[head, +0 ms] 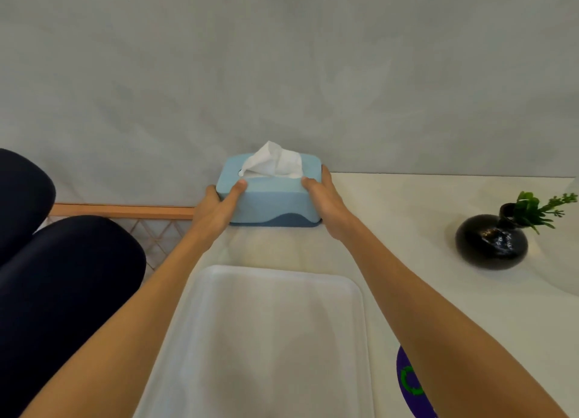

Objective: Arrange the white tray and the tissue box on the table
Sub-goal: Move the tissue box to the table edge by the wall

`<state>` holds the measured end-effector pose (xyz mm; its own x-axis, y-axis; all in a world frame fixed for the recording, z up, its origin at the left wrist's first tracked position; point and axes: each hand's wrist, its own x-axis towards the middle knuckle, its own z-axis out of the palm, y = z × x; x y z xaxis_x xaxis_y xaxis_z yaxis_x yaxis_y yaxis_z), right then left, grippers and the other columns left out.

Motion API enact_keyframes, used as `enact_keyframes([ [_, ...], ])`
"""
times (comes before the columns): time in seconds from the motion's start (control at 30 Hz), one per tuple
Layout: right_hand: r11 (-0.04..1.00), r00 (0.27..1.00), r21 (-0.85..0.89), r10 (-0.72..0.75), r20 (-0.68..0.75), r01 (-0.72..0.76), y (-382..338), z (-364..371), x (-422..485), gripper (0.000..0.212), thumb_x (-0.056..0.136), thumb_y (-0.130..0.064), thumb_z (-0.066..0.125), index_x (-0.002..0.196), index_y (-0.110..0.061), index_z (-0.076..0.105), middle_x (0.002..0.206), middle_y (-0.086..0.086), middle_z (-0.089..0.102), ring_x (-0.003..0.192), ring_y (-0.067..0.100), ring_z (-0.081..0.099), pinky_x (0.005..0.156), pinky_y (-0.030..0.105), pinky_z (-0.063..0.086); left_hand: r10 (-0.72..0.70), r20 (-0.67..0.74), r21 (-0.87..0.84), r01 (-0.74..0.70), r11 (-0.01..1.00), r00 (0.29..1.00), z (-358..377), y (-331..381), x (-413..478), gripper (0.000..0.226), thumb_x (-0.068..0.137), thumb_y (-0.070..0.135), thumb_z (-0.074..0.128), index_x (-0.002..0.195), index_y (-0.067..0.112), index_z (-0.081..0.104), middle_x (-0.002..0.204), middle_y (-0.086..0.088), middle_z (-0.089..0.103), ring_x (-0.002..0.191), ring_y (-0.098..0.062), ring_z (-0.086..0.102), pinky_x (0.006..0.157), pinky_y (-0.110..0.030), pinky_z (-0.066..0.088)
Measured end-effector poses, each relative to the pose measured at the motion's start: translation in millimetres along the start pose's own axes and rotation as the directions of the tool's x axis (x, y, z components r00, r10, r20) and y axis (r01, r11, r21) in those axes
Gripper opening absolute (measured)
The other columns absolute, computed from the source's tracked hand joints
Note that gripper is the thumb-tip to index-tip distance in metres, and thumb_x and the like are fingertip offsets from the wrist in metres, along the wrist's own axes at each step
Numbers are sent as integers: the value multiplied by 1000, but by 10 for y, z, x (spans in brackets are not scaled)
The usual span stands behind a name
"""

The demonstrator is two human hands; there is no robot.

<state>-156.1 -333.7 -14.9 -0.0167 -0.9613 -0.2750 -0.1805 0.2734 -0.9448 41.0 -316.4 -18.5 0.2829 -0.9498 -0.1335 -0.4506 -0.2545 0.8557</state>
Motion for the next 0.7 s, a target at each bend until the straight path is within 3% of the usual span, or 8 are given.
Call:
enact_keyframes([
  [0.13,1000,1000,3,13,-3,-13,-53,-1,162,56,93,-42,39,145,-39,17,119,5,52,104,28,55,87,45,52,20,34,-11,-20,1000,999,12,38,147,72,83,67,46,130,12,41,120,-3,52,107,-24,51,86,-36,45],
  [0.4,999,998,-8,43,-37,-44,-158,11,330,61,90,-50,40,146,-39,18,130,10,52,111,32,55,95,54,51,17,56,12,-18,1000,998,66,154,331,74,86,67,40,135,12,37,116,-3,47,103,-23,48,83,-34,41],
  [0.53,998,997,-24,60,-45,-61,-162,-5,317,61,92,-52,37,147,-35,16,131,11,51,112,30,54,96,51,50,5,67,-24,-3,1000,998,105,158,319,74,86,67,38,138,14,34,119,-3,46,104,-21,46,83,-33,40],
  [0.63,994,994,-37,106,-36,-107,-158,-35,283,66,95,-53,33,151,-28,10,139,10,45,110,27,48,89,40,46,16,106,15,-18,1000,994,94,153,269,75,88,67,31,142,15,26,118,-1,41,105,-20,42,84,-33,35],
  [0.7,991,991,-30,132,-34,-133,-138,-80,216,69,95,-55,32,152,-23,9,146,10,39,121,30,45,89,40,39,9,115,23,-12,1000,993,80,134,222,78,87,69,30,143,14,24,120,-1,41,107,-21,42,86,-33,35],
])
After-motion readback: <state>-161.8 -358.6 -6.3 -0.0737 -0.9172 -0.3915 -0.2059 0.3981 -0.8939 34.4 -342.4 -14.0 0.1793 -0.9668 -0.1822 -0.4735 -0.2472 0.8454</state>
